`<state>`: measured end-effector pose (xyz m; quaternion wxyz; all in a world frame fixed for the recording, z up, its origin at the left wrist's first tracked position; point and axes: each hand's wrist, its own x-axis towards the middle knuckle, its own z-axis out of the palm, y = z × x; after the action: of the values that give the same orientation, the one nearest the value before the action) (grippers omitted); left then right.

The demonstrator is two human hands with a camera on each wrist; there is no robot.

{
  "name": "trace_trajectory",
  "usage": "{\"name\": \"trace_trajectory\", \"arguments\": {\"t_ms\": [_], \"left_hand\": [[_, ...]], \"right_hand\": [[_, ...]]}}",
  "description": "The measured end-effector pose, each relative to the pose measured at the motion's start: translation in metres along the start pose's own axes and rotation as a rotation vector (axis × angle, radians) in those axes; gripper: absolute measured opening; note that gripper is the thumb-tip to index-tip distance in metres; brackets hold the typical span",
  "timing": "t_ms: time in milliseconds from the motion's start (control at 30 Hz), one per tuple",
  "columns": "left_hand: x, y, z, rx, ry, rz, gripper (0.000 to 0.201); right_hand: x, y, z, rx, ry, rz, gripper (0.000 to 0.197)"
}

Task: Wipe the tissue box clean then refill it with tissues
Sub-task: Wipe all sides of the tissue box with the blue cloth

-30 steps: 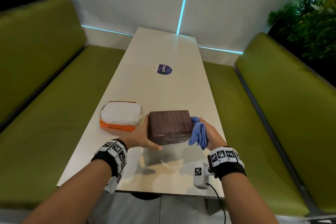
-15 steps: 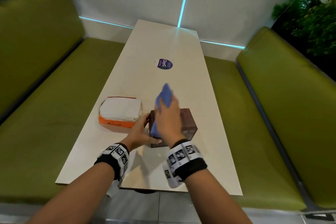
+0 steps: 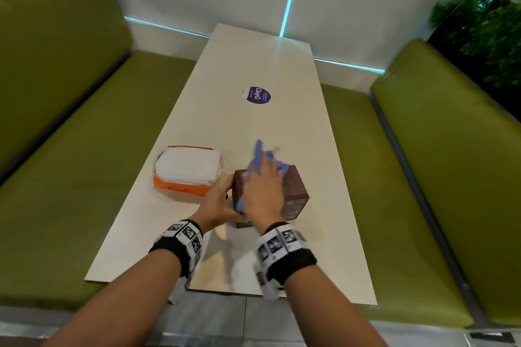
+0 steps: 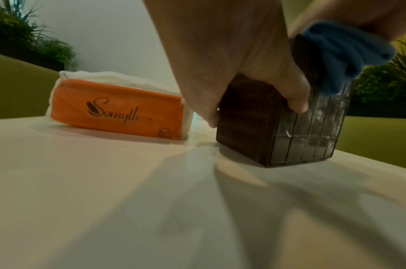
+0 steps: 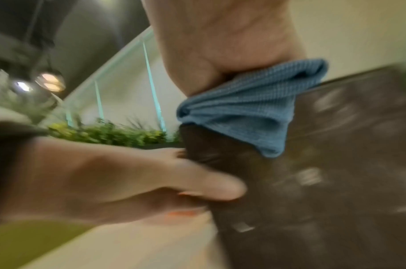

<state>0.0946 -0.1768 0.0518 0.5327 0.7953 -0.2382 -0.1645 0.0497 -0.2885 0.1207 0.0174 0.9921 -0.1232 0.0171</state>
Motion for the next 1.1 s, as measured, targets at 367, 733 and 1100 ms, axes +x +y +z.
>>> {"name": "trace_trajectory", "arguments": {"t_ms": [367, 733, 1100], "left_hand": [[-0.002, 0.000, -0.007, 0.003, -0.037, -0.059, 0.100], [-0.002, -0.002, -0.008, 0.001, -0.013, -0.073, 0.099], [-0.005, -0.005, -0.008, 0.055, 0.077, -0.093, 0.032]], "right_hand": [[0.011, 0.066, -0.005, 0.029, -0.025, 0.223, 0.058], [0.020, 0.050, 0.009, 0.116, 0.015, 0.038, 0.050], [-0.001, -0.030, 0.005, 0.177, -0.015, -0.171, 0.053]]}}
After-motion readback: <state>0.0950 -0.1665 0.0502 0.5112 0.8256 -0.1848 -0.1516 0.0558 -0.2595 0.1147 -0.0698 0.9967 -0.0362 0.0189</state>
